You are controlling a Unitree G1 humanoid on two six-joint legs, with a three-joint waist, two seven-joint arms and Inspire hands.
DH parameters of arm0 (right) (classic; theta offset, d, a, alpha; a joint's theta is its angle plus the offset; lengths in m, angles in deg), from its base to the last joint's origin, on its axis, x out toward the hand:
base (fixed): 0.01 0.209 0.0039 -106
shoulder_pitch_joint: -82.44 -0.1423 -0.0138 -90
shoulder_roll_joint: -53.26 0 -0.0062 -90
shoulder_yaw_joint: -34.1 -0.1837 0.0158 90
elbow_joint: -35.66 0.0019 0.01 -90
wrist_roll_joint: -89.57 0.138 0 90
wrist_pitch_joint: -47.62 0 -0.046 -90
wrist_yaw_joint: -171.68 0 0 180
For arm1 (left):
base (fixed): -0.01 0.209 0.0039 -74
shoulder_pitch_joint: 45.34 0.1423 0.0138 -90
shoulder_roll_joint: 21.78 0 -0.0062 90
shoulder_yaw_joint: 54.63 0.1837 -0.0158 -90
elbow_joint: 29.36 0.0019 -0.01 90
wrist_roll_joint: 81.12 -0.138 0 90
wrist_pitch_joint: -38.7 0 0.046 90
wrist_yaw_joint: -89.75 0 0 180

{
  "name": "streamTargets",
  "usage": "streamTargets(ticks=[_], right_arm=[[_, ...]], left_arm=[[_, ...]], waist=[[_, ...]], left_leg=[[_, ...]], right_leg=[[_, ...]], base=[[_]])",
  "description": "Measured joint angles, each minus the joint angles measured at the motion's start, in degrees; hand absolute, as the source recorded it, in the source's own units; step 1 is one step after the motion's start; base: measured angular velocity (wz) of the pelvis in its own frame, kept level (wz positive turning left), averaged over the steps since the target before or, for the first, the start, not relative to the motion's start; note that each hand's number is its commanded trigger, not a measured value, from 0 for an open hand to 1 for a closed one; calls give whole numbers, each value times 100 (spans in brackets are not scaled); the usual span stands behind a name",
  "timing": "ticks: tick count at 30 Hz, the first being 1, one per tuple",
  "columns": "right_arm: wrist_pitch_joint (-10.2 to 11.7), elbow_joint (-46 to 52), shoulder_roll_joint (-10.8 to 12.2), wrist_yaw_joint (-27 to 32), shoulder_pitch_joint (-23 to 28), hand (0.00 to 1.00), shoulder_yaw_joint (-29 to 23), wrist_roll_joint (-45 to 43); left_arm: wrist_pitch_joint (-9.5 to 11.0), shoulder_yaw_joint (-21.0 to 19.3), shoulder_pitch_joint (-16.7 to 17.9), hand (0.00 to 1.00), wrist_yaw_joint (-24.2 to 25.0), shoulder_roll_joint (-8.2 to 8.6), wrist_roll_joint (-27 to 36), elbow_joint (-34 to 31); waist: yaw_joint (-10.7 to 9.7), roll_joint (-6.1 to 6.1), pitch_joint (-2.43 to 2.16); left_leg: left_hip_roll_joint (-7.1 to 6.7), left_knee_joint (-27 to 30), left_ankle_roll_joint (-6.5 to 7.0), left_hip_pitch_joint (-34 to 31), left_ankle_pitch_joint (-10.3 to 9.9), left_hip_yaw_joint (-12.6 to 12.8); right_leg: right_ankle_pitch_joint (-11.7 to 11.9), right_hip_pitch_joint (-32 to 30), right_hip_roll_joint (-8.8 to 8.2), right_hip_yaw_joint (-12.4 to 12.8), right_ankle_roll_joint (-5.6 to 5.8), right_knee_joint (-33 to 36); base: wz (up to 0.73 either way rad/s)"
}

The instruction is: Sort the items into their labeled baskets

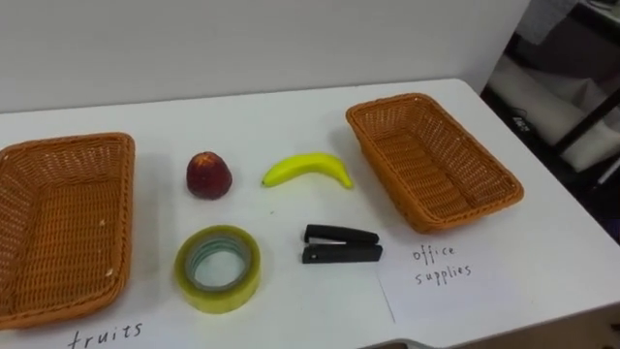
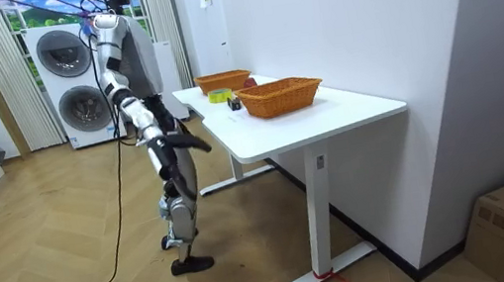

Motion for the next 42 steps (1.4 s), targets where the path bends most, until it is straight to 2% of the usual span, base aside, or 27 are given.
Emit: streamTargets(ticks=[4, 7, 16, 19, 24, 27, 29, 32, 35, 40, 42], right_arm=[[96, 493, -37, 523, -14, 0, 4, -458], [158, 1171, -39, 1009, 14, 0, 2, -740], [198, 2064, -197, 1567, -72, 0, -3, -1387], [215, 2636, -252, 1612, -133, 0, -3, -1877], [252, 3363, -303, 1856, -398, 0, 12, -2785], [253, 3643, -468, 1885, -525, 0, 30, -3035], [270, 3807, -474, 1804, -627, 0, 85, -3148], [274, 3999, -476, 1633, -892, 0, 101, -3181], [303, 4028, -483, 1527, -1214, 0, 157, -3263], [303, 4124, -637, 1354, -1523, 0, 470, -3372], [303, 4239, -730, 1260, -1629, 0, 679, -3374]], left_arm=[[1, 28, 25, 0, 1, 1, 53, -30], [2, 19, 101, 0, 1, -9, -9, -77], [-4, 10, 184, 0, 55, -7, -24, -285], [-10, 3, 183, 0, 114, -17, -26, -285], [-10, 29, 152, 0, 130, -25, -25, -270], [-26, 110, 149, 0, 132, -35, -45, -273], [-41, 125, 149, 0, 132, -34, -63, -261], [-60, 123, 115, 0, 133, -31, -147, -257], [-66, 124, 71, 0, 138, -32, -199, -257], [-89, 239, 63, 0, 190, -28, -295, -244], [-96, 299, 54, 0, 194, -18, -294, -236]], waist=[[42, 8, -1], [42, 68, 7], [69, 14, -24], [80, 28, -16], [112, -16, 5], [223, -31, 18], [262, -38, 10], [346, -49, 30], [395, -44, 32], [445, 31, 49], [541, 61, 57]], left_leg=[[5, -1, 0, -39, 0, 52], [7, -6, 0, -73, 0, 96], [8, -3, 0, -106, 0, 96], [11, -7, -1, -92, 1, 104], [10, -2, -1, -90, 1, 102], [12, 4, 0, -128, 1, 101], [15, 7, 0, -128, 1, 94], [16, 7, 0, -141, 1, 66], [12, 8, 0, -157, 1, -24], [13, 16, 0, -157, 2, -102], [12, 19, 1, -148, 2, -134]], right_leg=[[-1, -57, 5, 51, 1, 13], [0, -83, -1, 54, 4, -4], [3, -80, -3, -5, 8, -5], [3, -65, 4, 19, 7, 11], [6, -62, -6, -44, 10, -44], [24, -75, -8, -72, 15, -68], [25, -61, -8, -89, 15, -74], [30, -67, -14, -110, 13, -35], [30, -52, -28, -175, 13, 0], [30, 31, -58, -253, 13, -10], [30, 40, -57, -273, 13, -10]], base=[[-3], [-1], [2], [-3], [1], [3], [2], [3], [11], [10], [2]])
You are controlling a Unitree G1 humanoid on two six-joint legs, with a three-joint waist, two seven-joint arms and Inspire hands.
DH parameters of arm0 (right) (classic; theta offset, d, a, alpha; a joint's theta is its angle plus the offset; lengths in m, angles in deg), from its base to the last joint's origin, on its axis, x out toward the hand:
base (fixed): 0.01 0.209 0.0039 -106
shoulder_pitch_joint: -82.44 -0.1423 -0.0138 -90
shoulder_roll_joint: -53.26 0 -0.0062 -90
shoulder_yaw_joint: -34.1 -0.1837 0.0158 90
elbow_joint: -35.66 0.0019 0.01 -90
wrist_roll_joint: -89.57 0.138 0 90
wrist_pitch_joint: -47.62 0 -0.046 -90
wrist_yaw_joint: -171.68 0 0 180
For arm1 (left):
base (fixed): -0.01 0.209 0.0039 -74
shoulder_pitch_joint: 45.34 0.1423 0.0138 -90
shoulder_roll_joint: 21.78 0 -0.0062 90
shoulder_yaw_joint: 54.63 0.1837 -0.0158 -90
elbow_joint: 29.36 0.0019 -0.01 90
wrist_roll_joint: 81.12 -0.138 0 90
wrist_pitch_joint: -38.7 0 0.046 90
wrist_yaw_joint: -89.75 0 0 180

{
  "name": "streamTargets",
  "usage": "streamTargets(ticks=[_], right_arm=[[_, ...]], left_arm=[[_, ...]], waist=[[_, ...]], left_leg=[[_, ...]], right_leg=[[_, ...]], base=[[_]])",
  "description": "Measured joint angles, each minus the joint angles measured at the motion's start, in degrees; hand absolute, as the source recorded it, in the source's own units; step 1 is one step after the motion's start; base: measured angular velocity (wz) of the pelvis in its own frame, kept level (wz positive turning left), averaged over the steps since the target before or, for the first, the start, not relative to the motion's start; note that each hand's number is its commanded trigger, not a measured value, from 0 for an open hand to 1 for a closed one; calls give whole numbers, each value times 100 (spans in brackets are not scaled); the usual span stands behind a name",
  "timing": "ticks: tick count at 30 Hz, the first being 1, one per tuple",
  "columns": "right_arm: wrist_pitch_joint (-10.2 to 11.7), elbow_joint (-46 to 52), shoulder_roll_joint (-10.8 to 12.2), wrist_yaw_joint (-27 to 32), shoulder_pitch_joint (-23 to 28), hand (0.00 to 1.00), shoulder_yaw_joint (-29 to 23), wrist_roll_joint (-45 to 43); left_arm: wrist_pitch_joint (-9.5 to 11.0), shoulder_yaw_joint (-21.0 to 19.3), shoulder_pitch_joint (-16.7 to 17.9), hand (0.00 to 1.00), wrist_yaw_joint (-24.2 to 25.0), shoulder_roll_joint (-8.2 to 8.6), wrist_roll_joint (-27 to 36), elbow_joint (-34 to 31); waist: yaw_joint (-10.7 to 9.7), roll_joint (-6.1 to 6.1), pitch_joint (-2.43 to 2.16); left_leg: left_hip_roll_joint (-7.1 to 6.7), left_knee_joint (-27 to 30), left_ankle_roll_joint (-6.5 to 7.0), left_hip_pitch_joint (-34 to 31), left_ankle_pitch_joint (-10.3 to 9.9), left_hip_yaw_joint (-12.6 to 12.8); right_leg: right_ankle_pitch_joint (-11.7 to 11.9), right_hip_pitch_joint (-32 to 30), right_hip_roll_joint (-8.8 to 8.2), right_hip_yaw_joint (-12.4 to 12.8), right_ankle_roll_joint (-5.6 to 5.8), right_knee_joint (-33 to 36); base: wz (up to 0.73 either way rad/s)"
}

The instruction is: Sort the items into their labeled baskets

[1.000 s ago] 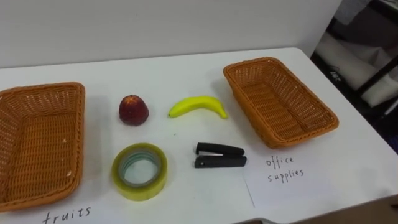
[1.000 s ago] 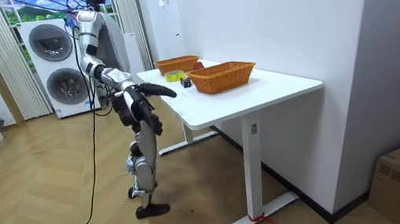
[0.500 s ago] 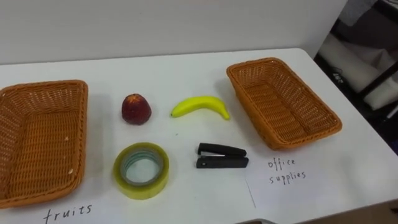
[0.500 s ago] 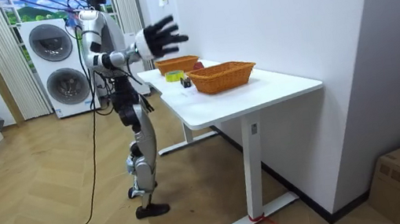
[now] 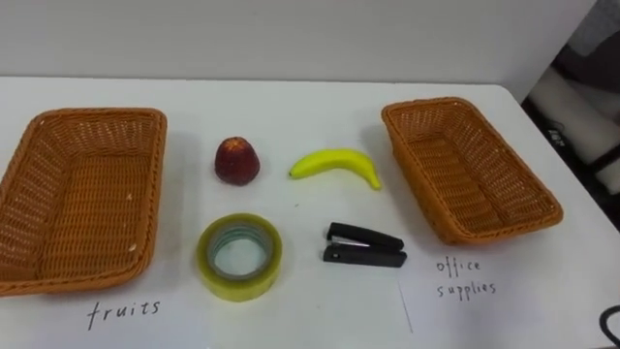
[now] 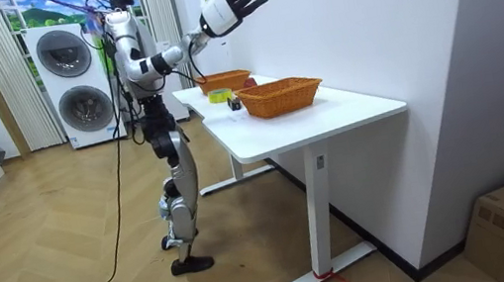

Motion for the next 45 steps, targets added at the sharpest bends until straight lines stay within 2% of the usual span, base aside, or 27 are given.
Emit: streamTargets(ticks=[5, 7, 10, 15, 19, 26, 37, 45], right_arm=[[-2, 65, -92, -93, -192, 0, 492, -57], [-6, 158, -99, -177, -200, 0, 542, -138], [-7, 388, -119, -358, -252, 0, 710, -208], [-14, 431, -124, -663, -297, 0, 728, -219], [-21, 432, -129, -914, -339, 0, 887, -237], [-65, 431, -132, -1546, -338, 0, 1210, -409], [-72, 429, -135, -2121, -339, 0, 1571, -1100], [-223, 372, -141, -2786, -338, 0, 1892, -1129]], left_arm=[[-26, 181, -2, 0, 75, -36, 3, 1], [-51, 182, -5, 0, 113, -39, 2, 0], [-104, 191, 17, 0, 132, -74, 2, -1], [-206, 288, 3, 0, 184, -145, -3, -7], [-219, 342, -1, 0, 303, -146, -12, -19], [-224, 439, -29, 0, 498, -141, -12, -16], [-233, 449, -184, 0, 833, -179, -9, -6], [-303, 486, -292, 0, 996, -191, -7, -15]], waist=[[33, 2, 7], [146, -23, 2], [170, -93, -34], [170, -197, -44], [197, -191, -44], [285, -96, -41], [319, -91, -44], [458, -84, -44]], left_leg=[[-5, 35, 12, 8, 10, -49], [-8, 41, 12, 8, 11, -48], [-15, 53, 17, 4, 14, -71], [-24, 73, 18, 21, 14, -184], [-16, 78, 17, 27, 14, -187], [-15, 74, 17, -3, 14, -198], [-11, 76, 15, -21, 14, -315], [-17, 78, 14, -21, 15, -373]], right_leg=[[-1, 71, -34, -146, 1, 13], [-2, 71, -50, -147, 1, 11], [-1, 121, -56, -177, 2, -59], [1, 230, -52, -294, 5, -92], [2, 237, -49, -308, 5, -87], [2, 223, -42, -334, 5, -90], [5, 284, -35, -436, 4, -182], [5, 313, -29, -452, 4, -190]], base=[[12], [0], [5], [13], [0], [1], [5], [2]])
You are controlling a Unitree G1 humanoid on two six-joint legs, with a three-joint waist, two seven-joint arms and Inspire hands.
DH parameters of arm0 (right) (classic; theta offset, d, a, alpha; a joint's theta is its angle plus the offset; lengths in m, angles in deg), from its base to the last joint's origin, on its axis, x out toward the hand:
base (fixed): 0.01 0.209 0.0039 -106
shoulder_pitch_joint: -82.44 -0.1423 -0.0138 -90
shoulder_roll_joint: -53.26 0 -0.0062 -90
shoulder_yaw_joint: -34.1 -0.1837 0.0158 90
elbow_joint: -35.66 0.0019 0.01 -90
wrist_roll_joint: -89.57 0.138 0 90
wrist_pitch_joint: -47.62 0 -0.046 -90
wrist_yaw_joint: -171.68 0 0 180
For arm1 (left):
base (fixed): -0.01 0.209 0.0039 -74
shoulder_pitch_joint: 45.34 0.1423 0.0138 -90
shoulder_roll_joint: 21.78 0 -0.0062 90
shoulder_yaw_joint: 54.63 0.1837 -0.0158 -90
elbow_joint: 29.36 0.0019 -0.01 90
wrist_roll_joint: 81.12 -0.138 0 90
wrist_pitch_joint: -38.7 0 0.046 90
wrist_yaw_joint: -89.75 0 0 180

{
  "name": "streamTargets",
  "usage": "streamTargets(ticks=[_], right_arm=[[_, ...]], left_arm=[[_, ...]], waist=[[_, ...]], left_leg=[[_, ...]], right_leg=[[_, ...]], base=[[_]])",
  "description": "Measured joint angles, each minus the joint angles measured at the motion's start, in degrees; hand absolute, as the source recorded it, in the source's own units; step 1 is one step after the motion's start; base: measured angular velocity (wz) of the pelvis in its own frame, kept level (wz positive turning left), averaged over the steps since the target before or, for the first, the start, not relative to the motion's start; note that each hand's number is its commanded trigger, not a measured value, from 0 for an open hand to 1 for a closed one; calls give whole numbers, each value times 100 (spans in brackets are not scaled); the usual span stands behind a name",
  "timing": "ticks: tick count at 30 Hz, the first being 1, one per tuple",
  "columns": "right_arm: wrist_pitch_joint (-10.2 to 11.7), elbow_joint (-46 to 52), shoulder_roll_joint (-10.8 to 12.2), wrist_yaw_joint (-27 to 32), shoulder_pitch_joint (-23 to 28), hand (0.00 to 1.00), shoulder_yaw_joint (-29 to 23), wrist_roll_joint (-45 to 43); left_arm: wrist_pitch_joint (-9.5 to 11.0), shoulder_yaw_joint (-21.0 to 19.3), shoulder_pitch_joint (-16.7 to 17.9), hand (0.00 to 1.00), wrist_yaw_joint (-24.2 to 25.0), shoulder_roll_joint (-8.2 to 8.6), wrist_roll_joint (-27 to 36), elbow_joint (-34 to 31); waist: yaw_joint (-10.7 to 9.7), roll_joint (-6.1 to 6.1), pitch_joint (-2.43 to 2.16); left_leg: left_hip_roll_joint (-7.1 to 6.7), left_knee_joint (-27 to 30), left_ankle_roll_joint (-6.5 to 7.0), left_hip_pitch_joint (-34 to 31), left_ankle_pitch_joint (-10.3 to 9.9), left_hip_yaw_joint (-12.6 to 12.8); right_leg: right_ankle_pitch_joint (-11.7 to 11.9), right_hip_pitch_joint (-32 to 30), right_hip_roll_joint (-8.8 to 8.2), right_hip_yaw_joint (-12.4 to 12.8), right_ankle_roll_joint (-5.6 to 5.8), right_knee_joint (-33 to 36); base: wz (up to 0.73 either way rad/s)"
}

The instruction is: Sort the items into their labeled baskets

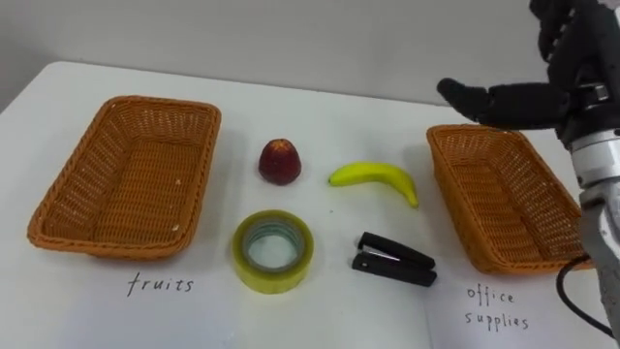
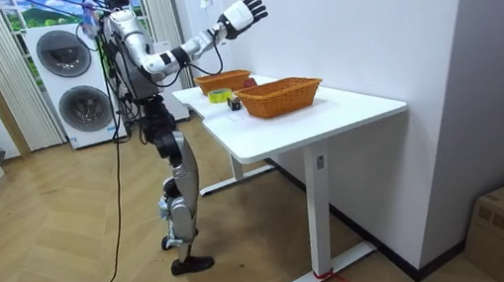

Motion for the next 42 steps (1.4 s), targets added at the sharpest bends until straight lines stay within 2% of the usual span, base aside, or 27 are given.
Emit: streamTargets(ticks=[6, 11, 15, 21, 26, 30, 35, 42], right_arm=[[-115, -45, -10, -389, 0, 0, 195, -246], [-115, -103, -152, -800, 0, 0, 210, -656], [-108, -355, -279, -1145, -3, 0, 446, -1107], [-121, -640, -285, -1680, -2, 0, 624, -1170], [-122, -805, -288, -1919, 10, 0, 625, -1168], [-331, -937, -287, -2176, 45, 0, 658, -1167], [-485, -939, -287, -2477, 102, 0, 670, -1169], [-559, -1130, -287, -2833, 222, 0, 898, -1171]], left_arm=[[-37, 22, 16, 0, 9, -8, -7, 0], [-33, 238, -9, 0, 69, -144, -307, -32], [-24, 257, -198, 0, 111, -169, -499, -44], [4, 361, -358, 0, 157, -223, -552, -115], [3, 366, -355, 0, 220, -226, -549, -114], [-24, 370, -353, 0, 220, -226, -551, -113], [-36, 370, -346, 0, 222, -227, -556, -113], [-37, 470, -345, 0, 224, -249, -552, -103]], waist=[[10, -15, -3], [11, -85, 19], [144, -97, 30], [159, -82, 45], [154, -80, 47], [157, -81, 46], [160, -90, 38], [183, -145, 0]], left_leg=[[-6, 9, -3, -17, 3, -55], [-2, 113, -5, -105, 2, -117], [-2, 144, -4, -107, 2, -113], [1, 147, -4, -112, 2, -115], [0, 143, -4, -99, 2, -115], [2, 131, -5, -104, 1, -114], [2, 97, -5, -101, 1, -108], [-2, 102, -5, -85, 2, -111]], right_leg=[[0, 9, -21, -46, 1, 7], [0, -14, -20, -50, 0, 8], [8, -20, -16, 4, -13, 14], [14, -21, -17, 2, -19, 11], [17, -2, -4, 2, -15, 2], [17, -13, -11, -4, -14, 7], [17, -30, -15, -1, -14, 12], [19, -14, -23, 2, -11, 13]], base=[[5], [6], [-3], [0], [0], [0], [0], [0]])
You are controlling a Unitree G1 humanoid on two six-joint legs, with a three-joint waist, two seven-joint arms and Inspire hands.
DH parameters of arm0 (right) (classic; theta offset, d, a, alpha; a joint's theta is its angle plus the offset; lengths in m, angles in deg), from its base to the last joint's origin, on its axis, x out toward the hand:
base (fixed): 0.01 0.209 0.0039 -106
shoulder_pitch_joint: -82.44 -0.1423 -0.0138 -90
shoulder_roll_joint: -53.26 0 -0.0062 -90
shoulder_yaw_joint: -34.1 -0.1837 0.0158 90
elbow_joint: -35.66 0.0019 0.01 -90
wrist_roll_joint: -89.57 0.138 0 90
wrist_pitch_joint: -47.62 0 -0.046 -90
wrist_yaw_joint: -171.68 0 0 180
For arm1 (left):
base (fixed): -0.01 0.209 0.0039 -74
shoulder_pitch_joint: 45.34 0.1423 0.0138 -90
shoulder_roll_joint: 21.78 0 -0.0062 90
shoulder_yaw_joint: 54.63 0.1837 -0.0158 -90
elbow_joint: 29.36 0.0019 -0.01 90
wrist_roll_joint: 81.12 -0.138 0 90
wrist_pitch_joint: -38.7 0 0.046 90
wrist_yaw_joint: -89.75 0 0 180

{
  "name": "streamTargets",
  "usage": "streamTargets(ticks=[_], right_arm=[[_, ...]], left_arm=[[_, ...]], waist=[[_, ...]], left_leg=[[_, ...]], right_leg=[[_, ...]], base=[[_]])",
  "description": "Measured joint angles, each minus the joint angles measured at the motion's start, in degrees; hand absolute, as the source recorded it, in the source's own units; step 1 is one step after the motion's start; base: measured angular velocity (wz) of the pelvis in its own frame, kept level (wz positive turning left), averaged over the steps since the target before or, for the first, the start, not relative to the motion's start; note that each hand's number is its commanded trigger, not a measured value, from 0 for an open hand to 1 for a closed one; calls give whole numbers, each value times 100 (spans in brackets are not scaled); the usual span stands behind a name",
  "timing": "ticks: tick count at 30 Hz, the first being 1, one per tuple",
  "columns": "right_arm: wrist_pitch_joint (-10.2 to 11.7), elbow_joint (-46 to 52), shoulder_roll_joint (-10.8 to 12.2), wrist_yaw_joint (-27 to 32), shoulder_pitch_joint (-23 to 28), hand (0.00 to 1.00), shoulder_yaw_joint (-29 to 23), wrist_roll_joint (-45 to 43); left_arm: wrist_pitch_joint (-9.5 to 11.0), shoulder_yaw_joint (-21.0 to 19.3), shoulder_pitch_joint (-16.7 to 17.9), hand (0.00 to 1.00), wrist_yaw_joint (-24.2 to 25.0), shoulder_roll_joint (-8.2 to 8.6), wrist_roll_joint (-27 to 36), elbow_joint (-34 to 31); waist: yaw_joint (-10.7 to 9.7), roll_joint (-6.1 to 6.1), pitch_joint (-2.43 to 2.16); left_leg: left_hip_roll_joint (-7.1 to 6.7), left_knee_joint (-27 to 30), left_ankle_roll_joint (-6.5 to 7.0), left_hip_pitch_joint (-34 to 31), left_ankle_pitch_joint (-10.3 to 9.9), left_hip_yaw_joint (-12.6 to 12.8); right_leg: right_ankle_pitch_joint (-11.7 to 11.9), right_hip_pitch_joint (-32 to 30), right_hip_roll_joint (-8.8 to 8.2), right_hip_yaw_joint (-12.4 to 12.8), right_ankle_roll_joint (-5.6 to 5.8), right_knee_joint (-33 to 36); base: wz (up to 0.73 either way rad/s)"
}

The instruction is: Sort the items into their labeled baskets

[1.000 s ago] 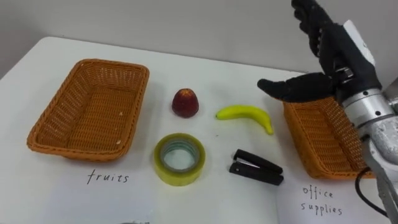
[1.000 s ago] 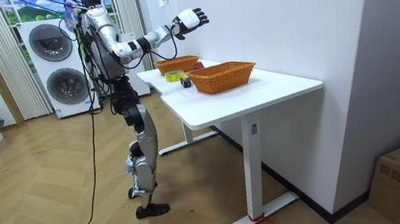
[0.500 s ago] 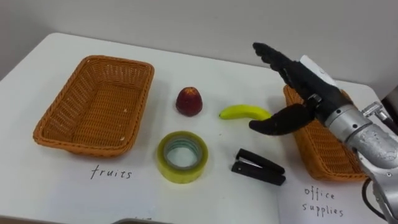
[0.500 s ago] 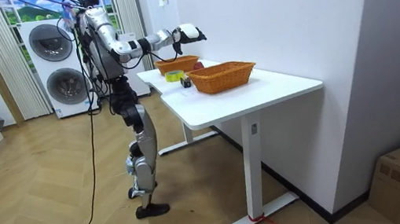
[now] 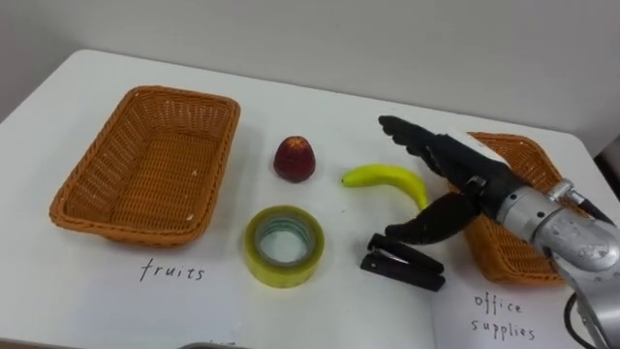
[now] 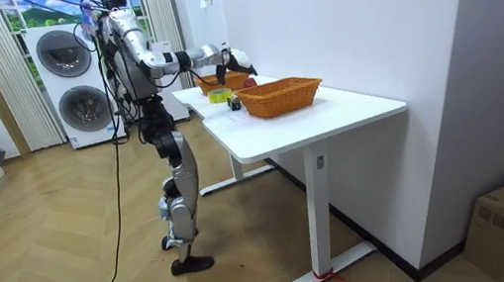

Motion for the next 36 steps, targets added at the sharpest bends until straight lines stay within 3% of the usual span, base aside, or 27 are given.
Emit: streamTargets(ticks=[10, 14, 36], right_arm=[[-139, -559, 55, -634, 263, 0, 439, -758], [-121, -546, 61, -638, 287, 0, 431, -780], [40, -718, 119, -262, 471, 0, 430, -828]], left_arm=[[-108, 372, -48, 0, 2, -12, 5, 9], [-115, 392, -44, 0, 0, -12, 5, 4], [-117, 649, -55, 0, -46, -11, 5, -9]], waist=[[21, 67, 19], [33, 120, 4], [49, 96, -12]], left_leg=[[-1, -4, 2, -18, -2, -45], [-2, 2, 0, -18, 0, -69], [-28, 86, 1, -8, 1, -75]], right_leg=[[6, 34, 10, -31, -2, -5], [5, 46, 3, -40, -2, -13], [14, 118, 1, -17, 6, -102]], base=[[2], [0], [0]])
